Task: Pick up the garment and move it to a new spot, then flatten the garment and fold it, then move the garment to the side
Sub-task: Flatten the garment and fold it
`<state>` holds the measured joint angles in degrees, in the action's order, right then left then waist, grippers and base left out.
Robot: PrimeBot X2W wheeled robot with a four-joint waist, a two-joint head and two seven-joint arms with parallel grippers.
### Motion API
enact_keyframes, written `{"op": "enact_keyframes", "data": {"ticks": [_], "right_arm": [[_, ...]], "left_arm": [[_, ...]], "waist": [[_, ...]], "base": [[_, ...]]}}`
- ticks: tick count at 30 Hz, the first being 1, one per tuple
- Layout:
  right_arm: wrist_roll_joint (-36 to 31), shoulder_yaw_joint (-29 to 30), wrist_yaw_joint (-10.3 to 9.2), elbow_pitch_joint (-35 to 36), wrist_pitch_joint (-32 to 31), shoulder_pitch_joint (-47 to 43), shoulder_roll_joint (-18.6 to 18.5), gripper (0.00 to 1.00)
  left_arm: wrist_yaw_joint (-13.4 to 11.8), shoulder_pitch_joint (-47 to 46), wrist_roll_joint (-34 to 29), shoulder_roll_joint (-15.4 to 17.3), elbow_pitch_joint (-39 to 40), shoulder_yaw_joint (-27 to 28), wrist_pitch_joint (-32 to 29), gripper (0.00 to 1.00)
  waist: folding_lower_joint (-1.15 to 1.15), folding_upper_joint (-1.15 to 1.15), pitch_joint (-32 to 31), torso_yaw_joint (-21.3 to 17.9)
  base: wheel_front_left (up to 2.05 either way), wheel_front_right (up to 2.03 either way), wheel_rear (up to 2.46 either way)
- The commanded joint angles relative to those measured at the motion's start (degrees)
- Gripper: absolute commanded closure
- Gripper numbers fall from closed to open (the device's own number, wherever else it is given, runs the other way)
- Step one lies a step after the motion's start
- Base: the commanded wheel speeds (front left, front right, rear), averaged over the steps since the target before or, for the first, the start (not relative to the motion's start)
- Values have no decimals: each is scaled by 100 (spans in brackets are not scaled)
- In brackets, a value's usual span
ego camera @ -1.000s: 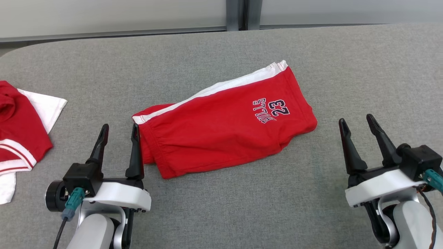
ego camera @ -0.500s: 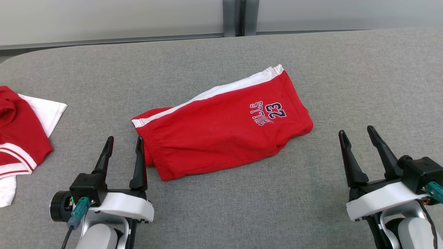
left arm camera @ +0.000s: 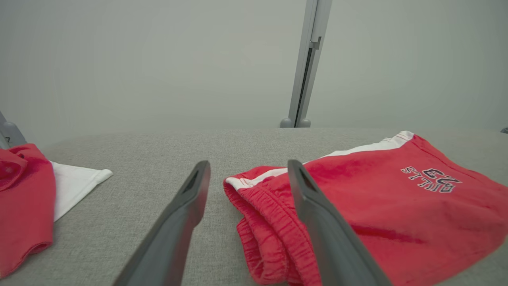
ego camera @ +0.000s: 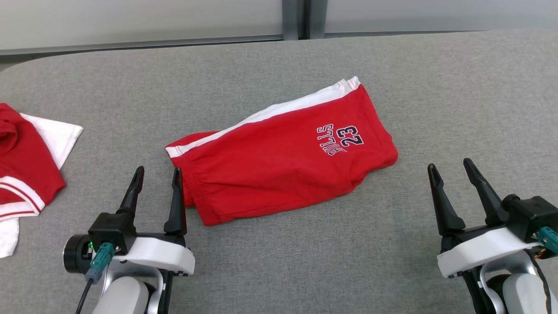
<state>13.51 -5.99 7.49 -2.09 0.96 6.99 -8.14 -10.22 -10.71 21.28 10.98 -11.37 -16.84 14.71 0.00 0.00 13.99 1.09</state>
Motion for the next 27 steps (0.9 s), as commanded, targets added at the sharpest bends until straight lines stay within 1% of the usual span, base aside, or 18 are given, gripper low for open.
{"op": "enact_keyframes", "data": {"ticks": [1,9,14,18,20,22,23,24,25,26,27], "right_arm": [[2,40,0,-47,-53,26,-33,0],[131,-28,0,-514,-54,550,-106,0],[197,-184,0,-1304,-11,1130,-164,0],[294,-269,0,-2136,94,1617,-136,0],[335,-342,0,-2541,50,1786,-110,0],[420,-435,0,-2839,97,1921,-63,0],[464,-481,0,-2963,112,1974,-47,3],[503,-517,0,-3063,126,2021,-31,44],[572,-571,1,-3139,136,2045,-4,94],[629,-616,1,-3209,167,2072,12,100],[674,-652,1,-3264,189,2091,5,100]], "left_arm": [[-10,-108,10,8,17,-14,7,0],[110,-509,-25,-172,25,-179,20,0],[169,-711,-58,-279,-51,-207,44,0],[213,-778,-76,-345,-130,-192,49,0],[236,-797,-81,-358,-164,-175,53,0],[262,-834,-105,-372,-171,-139,43,0],[258,-836,-118,-378,-161,-119,44,0],[265,-830,-128,-383,-153,-99,44,0],[263,-825,-136,-390,-141,-79,44,0],[273,-813,-151,-397,-134,-57,45,0],[281,-798,-167,-404,-124,-35,45,0]], "waist": [[0,0,57,52],[0,0,561,451],[0,0,819,639],[0,0,869,705],[0,0,881,726],[0,0,881,739],[0,0,878,742],[0,0,875,742],[0,0,870,738],[0,0,863,730],[0,0,853,723]], "base": [[0,0,0],[0,0,0],[0,0,0],[0,0,0],[0,0,0],[0,0,0],[0,0,0],[0,0,0],[0,0,0],[0,0,0],[0,0,0]]}}
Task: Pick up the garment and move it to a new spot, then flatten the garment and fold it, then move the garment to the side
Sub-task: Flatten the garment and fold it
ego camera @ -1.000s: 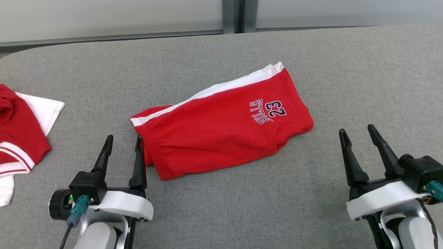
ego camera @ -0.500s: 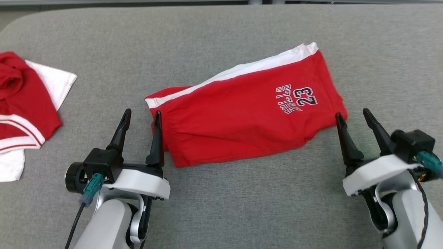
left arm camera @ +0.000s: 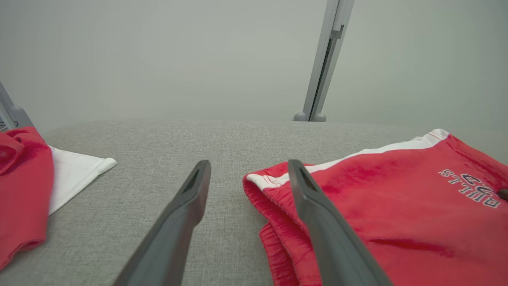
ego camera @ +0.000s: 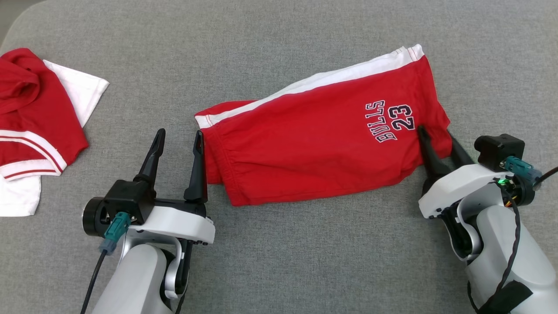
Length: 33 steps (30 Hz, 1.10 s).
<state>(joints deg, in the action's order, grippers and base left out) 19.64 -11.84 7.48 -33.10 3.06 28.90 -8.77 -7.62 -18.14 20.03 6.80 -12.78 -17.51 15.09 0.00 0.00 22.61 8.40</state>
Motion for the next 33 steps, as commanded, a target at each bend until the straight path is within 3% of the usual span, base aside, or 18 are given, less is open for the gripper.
{"op": "enact_keyframes", "data": {"ticks": [1,7,13,22,33], "right_arm": [[61,-67,2,-164,-21,-100,69,100],[335,-126,1,-202,356,-324,-1,100],[509,102,-5,91,668,-1153,33,100],[399,723,-6,761,515,-1994,163,100],[336,1065,-6,1197,204,-2089,281,100]], "left_arm": [[21,-56,-43,14,17,32,6,0],[68,66,-117,-33,60,130,5,0],[138,236,-193,-9,47,178,4,0],[172,355,-199,28,17,142,4,0],[130,299,-197,94,56,90,-25,0]], "waist": [[0,0,-9,-8],[0,0,-118,-90],[0,0,-355,-286],[0,0,-545,-512],[0,0,-501,-600]], "base": [[0,0,0],[0,0,0],[0,0,0],[0,0,0],[0,0,0]]}}
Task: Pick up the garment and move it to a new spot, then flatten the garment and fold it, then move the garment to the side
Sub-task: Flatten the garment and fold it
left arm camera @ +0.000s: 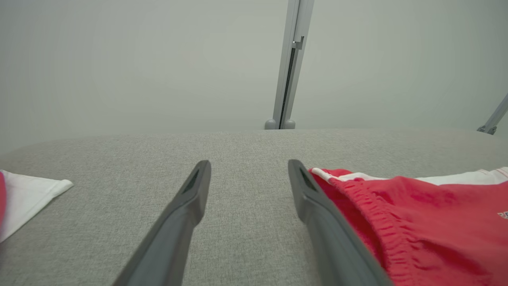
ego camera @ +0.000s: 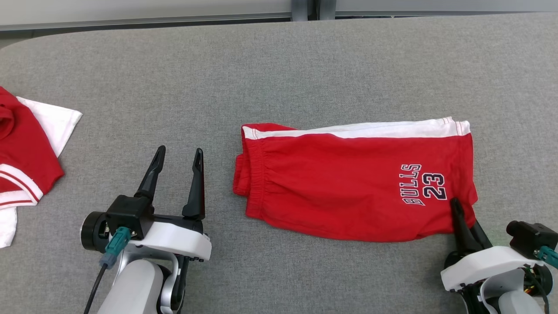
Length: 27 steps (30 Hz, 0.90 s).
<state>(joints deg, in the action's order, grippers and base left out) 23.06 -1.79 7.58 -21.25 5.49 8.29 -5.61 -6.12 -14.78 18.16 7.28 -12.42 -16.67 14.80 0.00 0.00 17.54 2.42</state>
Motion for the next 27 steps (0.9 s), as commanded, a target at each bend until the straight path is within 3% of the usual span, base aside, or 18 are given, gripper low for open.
{"op": "enact_keyframes", "data": {"ticks": [1,7,15,27], "right_arm": [[-19,53,-16,37,-65,-1,-52,100],[-126,-344,-9,684,-348,308,-71,100],[-135,-1554,-9,1448,-858,1042,26,100],[492,-3590,-9,382,-937,1735,227,100]], "left_arm": [[-23,-45,-4,47,21,6,3,0],[-51,-64,27,54,29,-9,6,0],[-77,-77,62,65,58,-19,6,0],[-85,-130,89,1,34,-83,25,0]], "waist": [[0,0,8,-6],[0,0,-17,-8],[0,0,-49,2],[0,0,-22,405]], "base": [[0,0,0],[0,0,0],[0,0,0],[0,0,0]]}}
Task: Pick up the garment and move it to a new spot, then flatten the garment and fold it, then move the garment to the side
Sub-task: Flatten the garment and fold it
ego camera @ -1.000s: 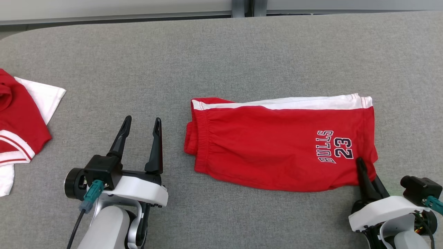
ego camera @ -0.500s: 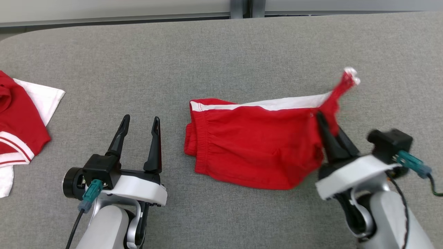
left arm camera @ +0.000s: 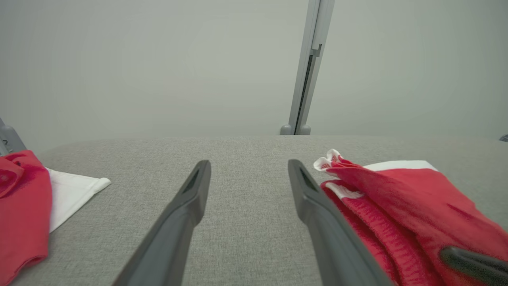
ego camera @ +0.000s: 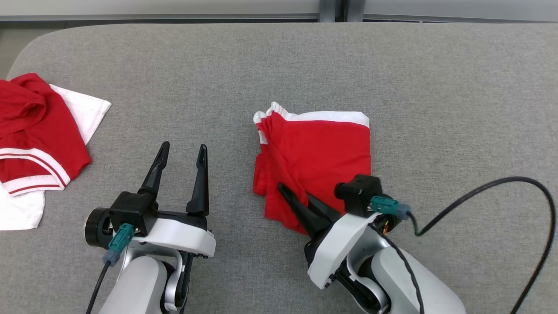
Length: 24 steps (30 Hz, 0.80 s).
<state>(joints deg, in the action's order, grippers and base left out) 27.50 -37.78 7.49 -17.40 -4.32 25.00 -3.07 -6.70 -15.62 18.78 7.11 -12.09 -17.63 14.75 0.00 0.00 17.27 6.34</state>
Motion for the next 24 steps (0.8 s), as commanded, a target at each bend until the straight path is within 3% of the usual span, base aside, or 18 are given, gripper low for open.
{"op": "enact_keyframes", "data": {"ticks": [1,3,4,5,6,15,24], "right_arm": [[91,-96,0,-95,59,91,-19,100],[104,-229,0,-274,138,171,-13,100],[115,-286,0,-356,180,192,-9,78],[101,-338,0,-400,240,226,-3,48],[78,-384,0,-442,305,253,-1,0],[190,-224,0,-14,1260,221,-92,0],[-238,1531,0,441,1601,-289,-418,0]], "left_arm": [[-36,-30,31,19,5,17,33,0],[-41,-6,35,29,1,30,32,0],[-39,0,43,31,-12,29,33,0],[-40,-2,38,35,-17,33,34,0],[-41,-7,36,38,-19,35,36,0],[-72,-2,21,74,-27,58,40,0],[-143,81,-28,211,75,95,40,0]], "waist": [[0,0,11,20],[0,0,29,25],[0,0,37,24],[0,0,42,18],[0,0,48,11],[0,0,2,-122],[0,0,-96,-312]], "base": [[0,0,0],[0,0,0],[0,0,0],[0,0,0],[0,0,0],[0,0,0],[0,0,0]]}}
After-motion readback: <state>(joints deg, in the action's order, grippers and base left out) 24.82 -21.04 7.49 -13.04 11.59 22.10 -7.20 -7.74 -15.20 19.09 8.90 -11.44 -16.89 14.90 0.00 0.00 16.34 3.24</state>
